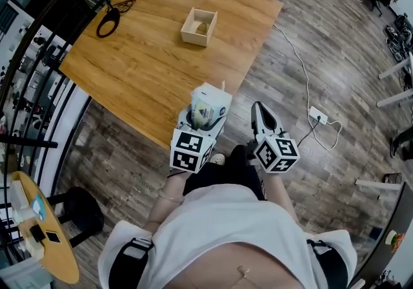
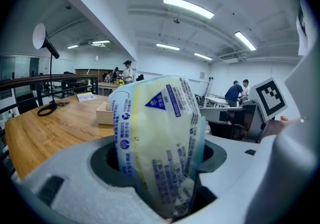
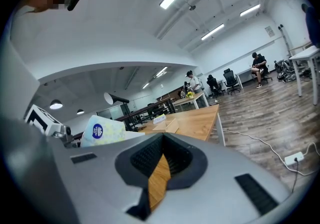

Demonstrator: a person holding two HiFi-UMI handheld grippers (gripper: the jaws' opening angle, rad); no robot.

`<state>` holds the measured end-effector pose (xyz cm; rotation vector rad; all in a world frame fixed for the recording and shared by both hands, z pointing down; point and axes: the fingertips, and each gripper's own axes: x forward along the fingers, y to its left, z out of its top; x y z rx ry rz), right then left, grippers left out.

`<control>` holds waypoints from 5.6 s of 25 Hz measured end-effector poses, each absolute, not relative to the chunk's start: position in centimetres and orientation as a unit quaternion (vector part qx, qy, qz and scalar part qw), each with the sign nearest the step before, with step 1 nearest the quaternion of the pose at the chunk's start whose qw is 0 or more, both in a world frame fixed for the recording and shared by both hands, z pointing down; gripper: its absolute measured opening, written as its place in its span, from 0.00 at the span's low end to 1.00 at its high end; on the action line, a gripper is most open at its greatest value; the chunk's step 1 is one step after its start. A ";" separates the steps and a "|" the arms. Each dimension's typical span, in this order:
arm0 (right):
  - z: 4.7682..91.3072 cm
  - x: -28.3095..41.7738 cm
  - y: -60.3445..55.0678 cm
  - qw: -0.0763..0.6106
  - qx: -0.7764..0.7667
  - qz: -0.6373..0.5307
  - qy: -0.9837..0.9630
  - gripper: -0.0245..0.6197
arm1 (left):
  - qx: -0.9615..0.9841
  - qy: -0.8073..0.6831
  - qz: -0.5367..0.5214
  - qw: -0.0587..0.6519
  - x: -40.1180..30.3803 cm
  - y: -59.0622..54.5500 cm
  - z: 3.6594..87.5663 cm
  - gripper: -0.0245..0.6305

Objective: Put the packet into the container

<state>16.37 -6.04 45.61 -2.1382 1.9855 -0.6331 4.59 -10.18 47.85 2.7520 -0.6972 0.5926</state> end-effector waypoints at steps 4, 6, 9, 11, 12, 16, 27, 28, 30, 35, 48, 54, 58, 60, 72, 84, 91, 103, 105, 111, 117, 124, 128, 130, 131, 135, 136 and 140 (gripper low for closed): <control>45.6 16.8 -6.4 0.078 -0.716 -0.210 0.661 0.05 | 0.942 -0.238 0.202 0.126 4.8 -10.1 48.0 0.51; 45.7 16.7 -6.6 0.075 -0.715 -0.210 0.663 0.05 | 0.941 -0.240 0.202 0.131 4.7 -9.9 48.1 0.51; 45.7 16.7 -7.1 0.074 -0.710 -0.211 0.668 0.05 | 0.938 -0.244 0.203 0.139 4.7 -9.8 48.3 0.51; 45.7 16.8 -7.7 0.072 -0.705 -0.211 0.673 0.05 | 0.936 -0.248 0.204 0.142 4.8 -9.9 48.4 0.51; 45.7 16.9 -8.1 0.071 -0.703 -0.211 0.676 0.05 | 0.936 -0.250 0.204 0.143 4.8 -10.0 48.5 0.51; 45.5 17.7 -10.0 0.068 -0.696 -0.208 0.683 0.05 | 0.933 -0.259 0.201 0.146 5.4 -11.2 48.4 0.51; 45.0 20.4 -16.8 0.056 -0.655 -0.211 0.724 0.05 | 0.919 -0.310 0.192 0.148 7.9 -15.4 47.8 0.51; 44.8 20.7 -17.7 0.054 -0.650 -0.209 0.729 0.05 | 0.917 -0.316 0.191 0.149 8.1 -15.8 47.7 0.51; 44.4 21.4 -19.4 0.051 -0.642 -0.205 0.737 0.05 | 0.913 -0.327 0.190 0.150 8.6 -16.7 47.5 0.51; 43.6 22.9 -23.3 0.048 -0.621 -0.199 0.756 0.05 | 0.900 -0.357 0.190 0.160 9.7 -18.8 47.4 0.51; 44.2 27.2 -30.2 0.033 -0.568 -0.211 0.795 0.05 | 0.873 -0.427 0.177 0.156 14.2 -25.7 46.4 0.51; 44.6 29.8 -32.1 0.029 -0.548 -0.218 0.807 0.05 | 0.859 -0.454 0.187 0.144 15.6 -28.7 45.9 0.51; 45.1 30.9 -33.5 0.025 -0.533 -0.223 0.816 0.05 | 0.854 -0.455 0.216 0.132 16.2 -30.9 45.7 0.51; 45.5 31.2 -34.1 0.024 -0.527 -0.226 0.819 0.05 | 0.853 -0.452 0.230 0.121 16.2 -32.2 45.4 0.51; 45.9 29.4 -37.4 0.017 -0.506 -0.245 0.827 0.05 | 0.862 -0.389 0.308 0.105 15.5 -39.7 45.4 0.51; 46.9 30.5 -40.7 0.007 -0.531 -0.255 0.808 0.05 | 0.857 -0.320 0.383 0.132 15.3 -45.8 50.8 0.51; 48.1 30.3 -41.9 0.000 -0.529 -0.268 0.805 0.05 | 0.845 -0.295 0.418 0.153 15.2 -47.0 53.9 0.52; 48.9 31.0 -42.5 -0.006 -0.535 -0.275 0.799 0.05 | 0.834 -0.261 0.455 0.172 15.8 -47.5 57.0 0.52; 49.0 31.2 -42.5 -0.006 -0.537 -0.277 0.797 0.05 | 0.831 -0.259 0.460 0.173 15.9 -47.6 57.5 0.52; 49.3 32.0 -42.4 -0.007 -0.540 -0.282 0.793 0.05 | 0.822 -0.258 0.472 0.184 16.3 -47.8 58.7 0.52; 49.4 32.4 -42.6 -0.005 -0.543 -0.282 0.791 0.05 | 0.812 -0.257 0.493 0.180 16.0 -48.0 59.5 0.52; 49.3 32.7 -42.7 -0.001 -0.547 -0.281 0.788 0.05 | 0.804 -0.256 0.507 0.176 15.9 -48.2 60.2 0.53; 49.2 32.9 -43.0 0.001 -0.550 -0.281 0.786 0.05 | 0.805 -0.258 0.504 0.177 16.0 -48.3 60.1 0.53; 49.2 32.9 -43.1 0.001 -0.551 -0.280 0.786 0.05 | 0.805 -0.258 0.505 0.176 16.0 -48.4 60.1 0.53; 49.1 32.9 -43.1 0.002 -0.551 -0.280 0.786 0.05 | 0.805 -0.257 0.506 0.174 16.0 -48.4 60.1 0.53; 49.1 32.7 -43.1 0.002 -0.551 -0.279 0.787 0.05 | 0.806 -0.250 0.510 0.167 15.9 -48.2 60.0 0.53; 49.1 32.6 -43.1 0.002 -0.550 -0.279 0.787 0.05 | 0.806 -0.248 0.511 0.166 15.9 -48.1 59.9 0.54; 49.1 32.5 -43.0 0.002 -0.549 -0.279 0.788 0.05 | 0.807 -0.241 0.513 0.169 15.9 -47.9 59.7 0.56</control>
